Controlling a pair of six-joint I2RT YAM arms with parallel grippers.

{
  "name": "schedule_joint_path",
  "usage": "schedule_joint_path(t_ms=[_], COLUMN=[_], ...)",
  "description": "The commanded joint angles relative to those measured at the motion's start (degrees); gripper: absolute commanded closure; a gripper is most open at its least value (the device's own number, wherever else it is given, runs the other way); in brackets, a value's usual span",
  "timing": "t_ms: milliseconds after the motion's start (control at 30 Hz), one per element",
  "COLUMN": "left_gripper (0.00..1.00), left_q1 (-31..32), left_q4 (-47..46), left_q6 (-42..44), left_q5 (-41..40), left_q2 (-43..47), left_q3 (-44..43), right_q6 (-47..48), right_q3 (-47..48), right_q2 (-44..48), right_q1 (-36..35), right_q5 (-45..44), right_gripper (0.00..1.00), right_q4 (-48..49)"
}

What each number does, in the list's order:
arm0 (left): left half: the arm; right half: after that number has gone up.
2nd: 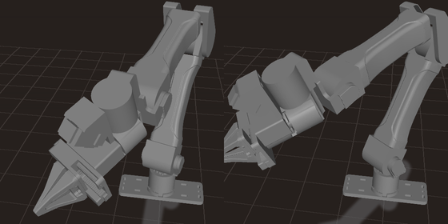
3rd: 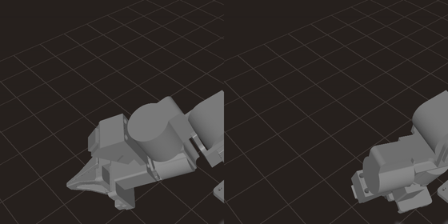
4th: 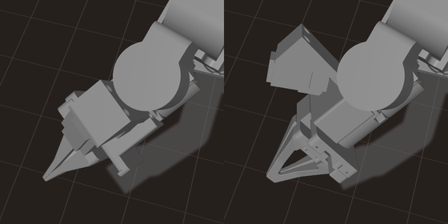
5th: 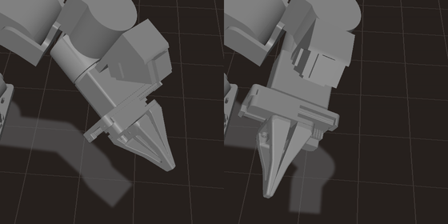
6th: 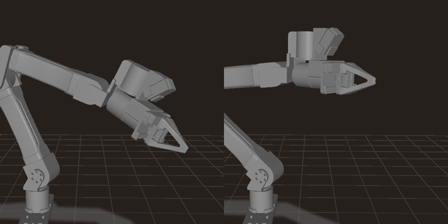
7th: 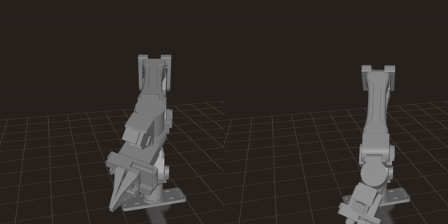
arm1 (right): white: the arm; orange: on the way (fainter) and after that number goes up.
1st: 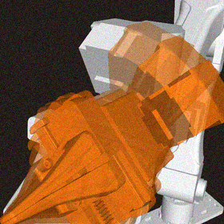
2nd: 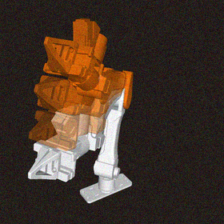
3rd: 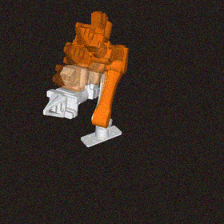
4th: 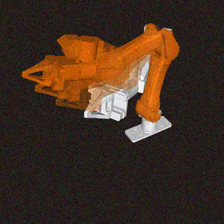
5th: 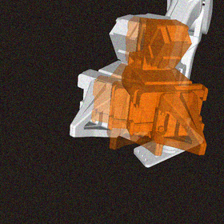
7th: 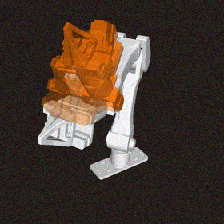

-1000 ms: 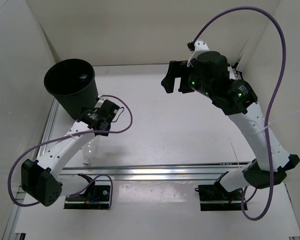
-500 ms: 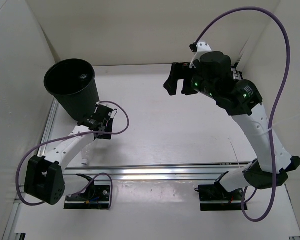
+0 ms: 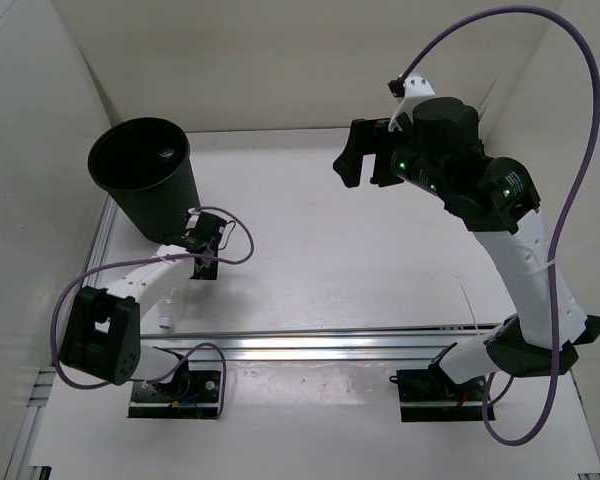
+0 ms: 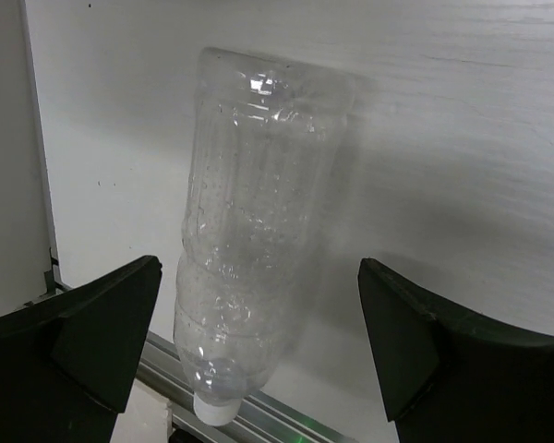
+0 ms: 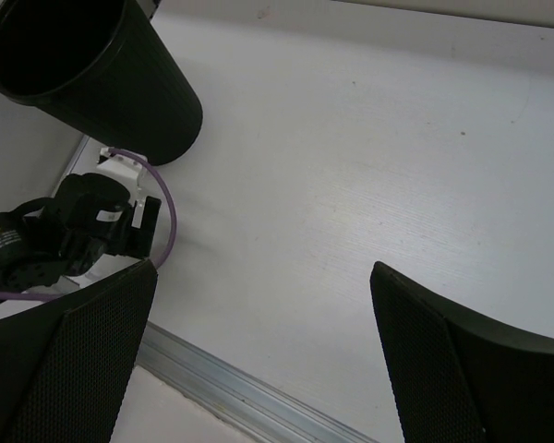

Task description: Put the plastic bottles in the bin

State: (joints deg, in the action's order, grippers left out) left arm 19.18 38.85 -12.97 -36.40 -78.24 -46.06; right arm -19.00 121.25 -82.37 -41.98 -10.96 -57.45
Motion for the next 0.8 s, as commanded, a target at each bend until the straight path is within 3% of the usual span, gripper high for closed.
schedule_joint_path(t_ms=[0,100,233,267,333,400,533,600,767], left_gripper=[0.01,0.01,0.01,0.12,0.26,0.48,0.54,0.54,0.54], left_q1=[-0.5,-2.2,-8.5,-9.5,-10.2,-9.7,-1.2,6.9,21.2], left_q4=[-1.3,-1.3,0.0,0.0,0.0,1.1,8.1,10.6,20.5], left_q6=[-1.7,-2.8,-4.0,-4.0,-4.6,-4.6,-10.5,-12.1,-14.4], left_q5=[-4.8,-5.3,0.5,4.4,7.4,10.8,15.7,15.6,14.8], left_q2=[-3.1,-7.8,-13.8,-13.8,-13.8,-13.0,-9.4,-8.2,-7.5], left_q3=[-0.1,-0.9,-4.6,-4.6,-5.3,-5.8,-12.4,-14.8,-30.1], right_q6=[1.3,1.3,0.7,0.7,0.7,0.2,-0.3,-0.3,-1.5], right_q3=[4.9,7.4,9.7,9.7,9.7,9.7,7.1,5.6,2.9], right_q2=[-1.1,-2.4,-2.9,-2.9,-2.9,-2.9,-2.4,-2.4,-2.4], right_q1=[0.1,0.1,0.1,0.1,0.1,0.1,0.1,0.1,0.1], right_q5=[-0.1,-0.1,-0.1,-0.1,-0.7,-0.7,-2.0,-2.5,-2.5], right_gripper=[0.0,0.0,0.0,0.0,0.0,0.0,0.0,0.0,0.0], right_q4=[-1.7,-3.1,-4.5,-4.5,-5.0,-5.0,-5.0,-4.5,-3.9])
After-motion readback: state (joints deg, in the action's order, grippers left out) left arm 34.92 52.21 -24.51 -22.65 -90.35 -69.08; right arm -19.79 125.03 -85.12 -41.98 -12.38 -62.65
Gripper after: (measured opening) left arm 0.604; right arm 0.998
